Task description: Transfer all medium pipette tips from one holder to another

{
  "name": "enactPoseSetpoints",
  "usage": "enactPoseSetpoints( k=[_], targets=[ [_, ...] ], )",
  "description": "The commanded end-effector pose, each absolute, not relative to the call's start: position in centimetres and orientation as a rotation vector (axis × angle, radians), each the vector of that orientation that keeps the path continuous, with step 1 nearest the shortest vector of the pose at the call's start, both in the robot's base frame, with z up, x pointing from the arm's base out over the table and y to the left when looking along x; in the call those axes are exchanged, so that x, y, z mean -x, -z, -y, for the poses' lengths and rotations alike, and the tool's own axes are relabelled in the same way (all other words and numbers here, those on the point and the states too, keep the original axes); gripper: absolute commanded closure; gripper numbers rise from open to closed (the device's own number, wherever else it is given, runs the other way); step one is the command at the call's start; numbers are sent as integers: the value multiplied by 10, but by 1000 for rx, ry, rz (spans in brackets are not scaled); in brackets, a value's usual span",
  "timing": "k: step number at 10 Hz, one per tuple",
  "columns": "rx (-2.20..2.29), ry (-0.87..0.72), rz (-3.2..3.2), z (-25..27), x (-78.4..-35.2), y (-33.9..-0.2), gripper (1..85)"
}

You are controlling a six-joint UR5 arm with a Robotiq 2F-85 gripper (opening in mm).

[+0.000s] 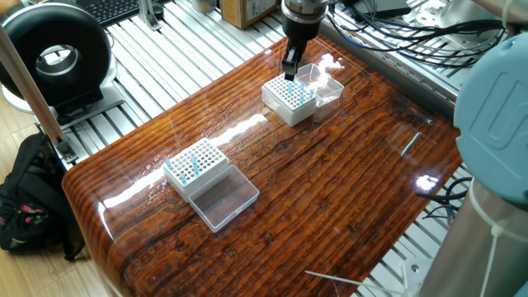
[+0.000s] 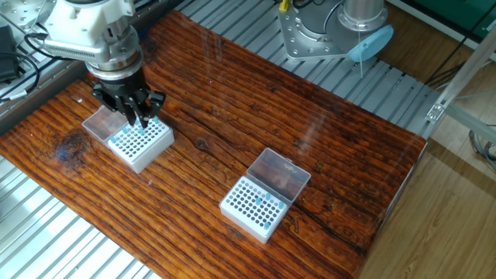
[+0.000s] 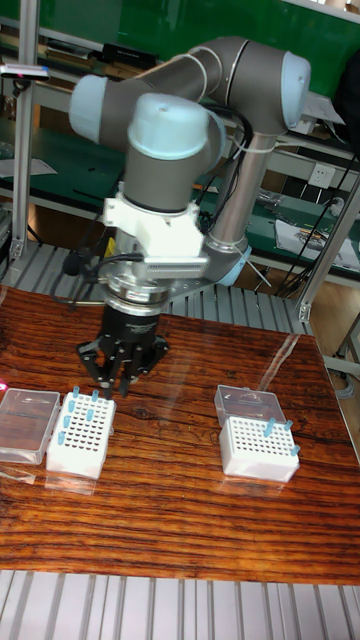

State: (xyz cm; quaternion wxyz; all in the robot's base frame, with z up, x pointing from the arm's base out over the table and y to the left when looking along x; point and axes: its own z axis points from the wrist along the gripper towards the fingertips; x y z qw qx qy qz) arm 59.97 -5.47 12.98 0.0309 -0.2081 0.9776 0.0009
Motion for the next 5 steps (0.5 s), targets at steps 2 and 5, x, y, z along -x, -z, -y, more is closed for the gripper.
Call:
enactPoseSetpoints(
  k=[2,5],
  targets=[
    [460,44,-3017,-7,-611,-131,613],
    [351,-50,-3024,-46,-601,-129,637]
  ],
)
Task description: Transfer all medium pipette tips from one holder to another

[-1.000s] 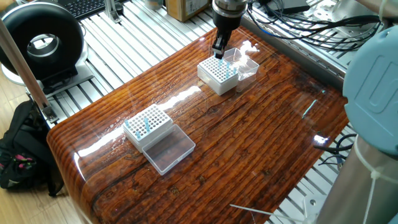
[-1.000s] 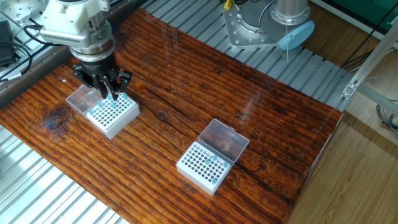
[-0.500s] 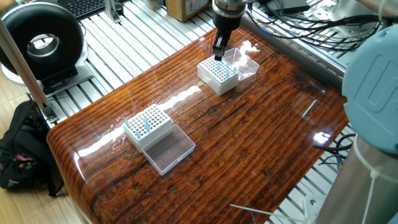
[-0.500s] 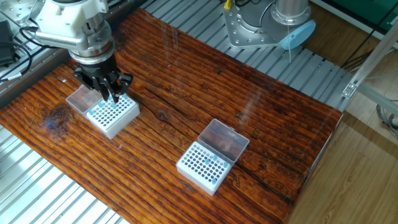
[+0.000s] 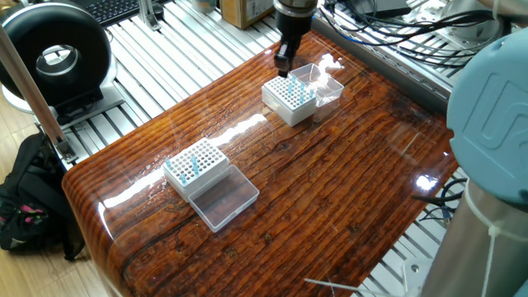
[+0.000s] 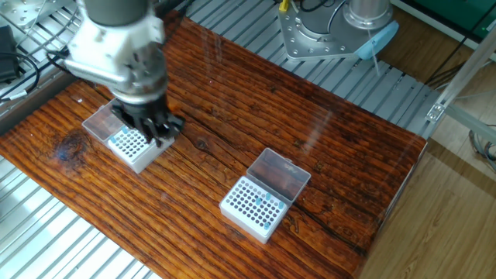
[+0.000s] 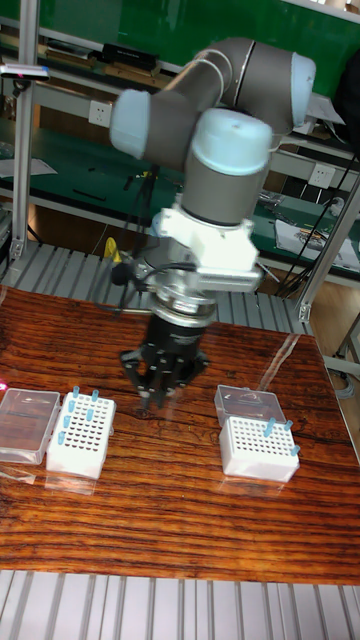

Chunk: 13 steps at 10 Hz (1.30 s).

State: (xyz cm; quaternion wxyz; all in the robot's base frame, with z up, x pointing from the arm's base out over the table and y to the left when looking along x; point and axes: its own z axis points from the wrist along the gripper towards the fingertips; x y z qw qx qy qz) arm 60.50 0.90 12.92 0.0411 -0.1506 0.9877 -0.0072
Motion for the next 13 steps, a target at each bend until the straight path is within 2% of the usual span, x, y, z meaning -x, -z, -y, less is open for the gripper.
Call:
enactPoseSetpoints(
  k=[1,4,6,8,11,13],
  targets=[
    [318,-105,-3025,-60,-596,-127,637],
    [200,-118,-3037,-84,-587,-120,647],
    [192,-103,-3050,-82,-584,-119,740],
    [470,30,-3076,-59,-572,-118,757],
    [689,49,-3074,-55,-562,-117,713],
    [631,27,-3067,-98,-556,-100,707]
  ],
)
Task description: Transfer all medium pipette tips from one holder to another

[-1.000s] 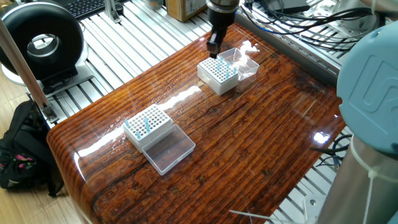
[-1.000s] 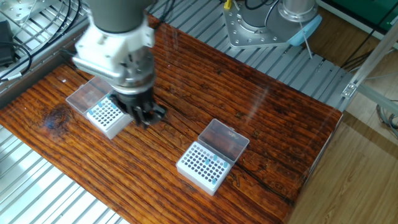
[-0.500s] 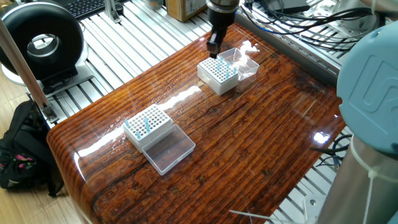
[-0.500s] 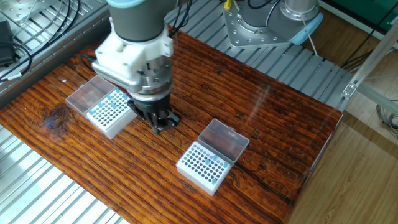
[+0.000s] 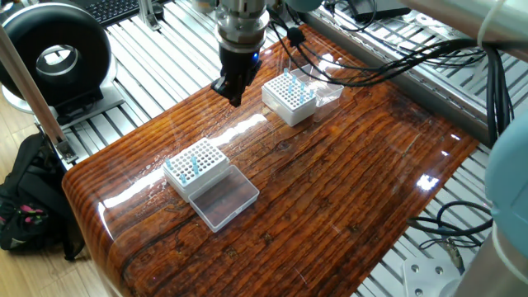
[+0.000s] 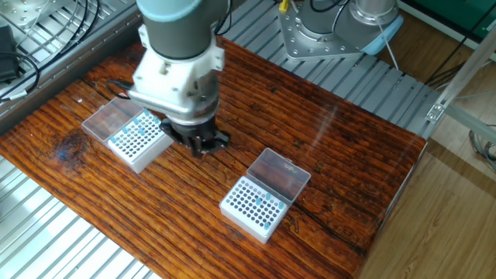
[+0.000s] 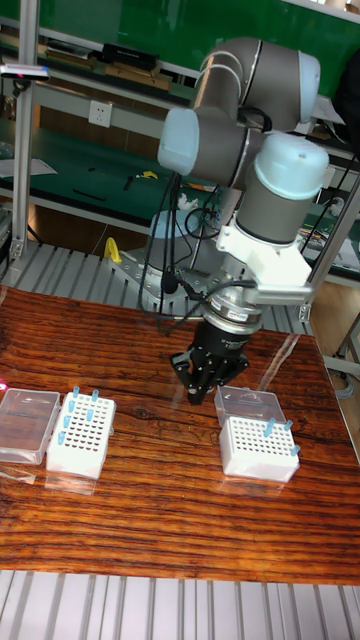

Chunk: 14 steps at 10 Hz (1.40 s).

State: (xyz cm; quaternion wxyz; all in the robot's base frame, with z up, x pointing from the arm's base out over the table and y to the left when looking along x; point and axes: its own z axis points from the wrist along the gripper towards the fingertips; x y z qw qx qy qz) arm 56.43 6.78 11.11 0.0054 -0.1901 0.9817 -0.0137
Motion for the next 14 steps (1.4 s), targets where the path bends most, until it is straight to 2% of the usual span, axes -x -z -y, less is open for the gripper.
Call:
enactPoseSetpoints(
  k=[1,2,4,6,10,13,14],
  targets=[
    [576,10,-3060,-127,-555,-91,707],
    [525,8,-3057,-152,-552,-86,707],
    [504,-23,-3038,-169,-553,-86,700],
    [467,-87,-3027,-184,-557,-88,630],
    [282,-170,-3048,-203,-559,-93,627],
    [206,-134,-3040,-197,-569,-94,550],
    [165,-123,-3046,-193,-570,-94,550]
  ],
)
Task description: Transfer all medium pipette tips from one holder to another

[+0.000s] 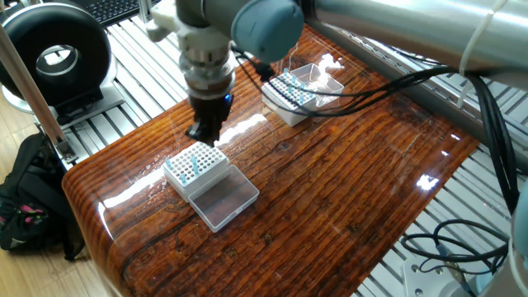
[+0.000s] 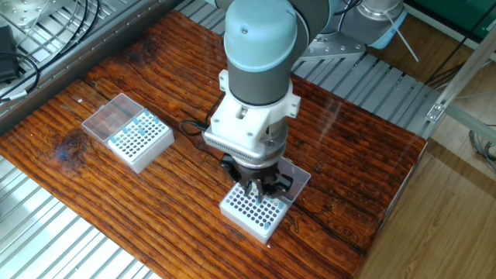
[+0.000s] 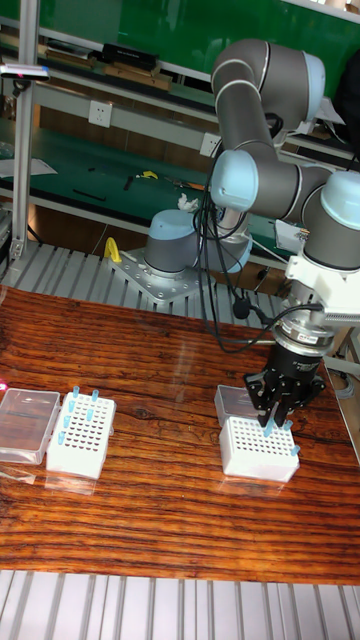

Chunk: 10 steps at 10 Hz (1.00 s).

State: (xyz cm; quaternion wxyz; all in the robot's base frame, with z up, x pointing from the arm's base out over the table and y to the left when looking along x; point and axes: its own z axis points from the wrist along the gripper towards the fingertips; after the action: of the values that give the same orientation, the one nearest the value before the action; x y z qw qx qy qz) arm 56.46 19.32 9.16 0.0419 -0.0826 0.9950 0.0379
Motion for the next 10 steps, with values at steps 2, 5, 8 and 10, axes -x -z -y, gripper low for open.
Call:
enactPoseSetpoints(
  k=[2,5,8,10],
  targets=[
    [105,-110,-3055,-191,-572,-87,553],
    [40,-158,-3046,-204,-574,-80,553],
    [26,-147,-3044,-206,-572,-77,553],
    [29,-119,-3042,-202,-572,-73,563]
  ],
)
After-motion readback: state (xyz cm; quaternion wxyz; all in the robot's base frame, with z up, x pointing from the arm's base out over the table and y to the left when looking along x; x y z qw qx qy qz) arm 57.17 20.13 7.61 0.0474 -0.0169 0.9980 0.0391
